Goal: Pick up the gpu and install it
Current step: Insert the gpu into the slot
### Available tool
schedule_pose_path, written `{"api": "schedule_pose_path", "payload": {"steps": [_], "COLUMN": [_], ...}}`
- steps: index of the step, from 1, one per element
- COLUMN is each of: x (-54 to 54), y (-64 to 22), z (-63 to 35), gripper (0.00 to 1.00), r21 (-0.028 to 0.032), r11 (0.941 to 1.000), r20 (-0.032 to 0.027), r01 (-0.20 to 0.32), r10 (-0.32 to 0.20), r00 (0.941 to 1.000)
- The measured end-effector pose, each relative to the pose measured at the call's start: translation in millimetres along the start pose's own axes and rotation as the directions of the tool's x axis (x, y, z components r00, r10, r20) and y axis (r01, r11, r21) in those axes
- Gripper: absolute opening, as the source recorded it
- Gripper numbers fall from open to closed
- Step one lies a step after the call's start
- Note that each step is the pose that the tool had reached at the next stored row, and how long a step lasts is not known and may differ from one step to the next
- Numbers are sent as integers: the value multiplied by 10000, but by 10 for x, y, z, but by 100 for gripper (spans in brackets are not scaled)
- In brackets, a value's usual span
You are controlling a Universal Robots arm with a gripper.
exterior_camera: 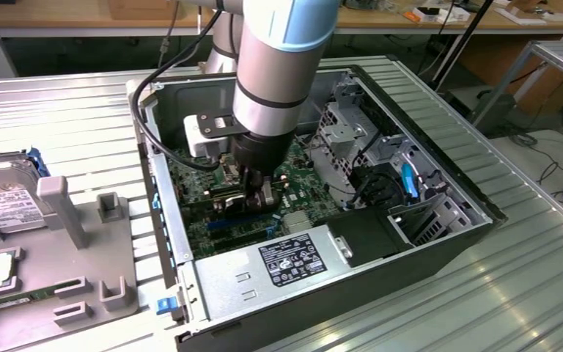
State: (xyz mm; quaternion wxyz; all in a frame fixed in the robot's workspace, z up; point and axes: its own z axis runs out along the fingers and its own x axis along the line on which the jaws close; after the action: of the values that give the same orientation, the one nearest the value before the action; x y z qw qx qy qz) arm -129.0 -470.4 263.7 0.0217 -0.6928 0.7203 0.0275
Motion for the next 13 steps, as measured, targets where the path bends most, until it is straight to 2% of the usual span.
{"api": "schedule_pose_path", "payload": {"steps": [1, 3, 10, 13], "x": [0, 3, 3, 1], "y": [0, 2, 2, 2], "z": [4, 33, 38, 10], "gripper": [27, 27, 27, 27], "r21": [7, 67, 72, 71], "r11": [10000, 10000, 10000, 10000], "r20": [0, -4, -1, -1], "r01": [3, 5, 4, 5], "r10": [-3, -5, -4, -5], "r00": [10000, 10000, 10000, 10000]}}
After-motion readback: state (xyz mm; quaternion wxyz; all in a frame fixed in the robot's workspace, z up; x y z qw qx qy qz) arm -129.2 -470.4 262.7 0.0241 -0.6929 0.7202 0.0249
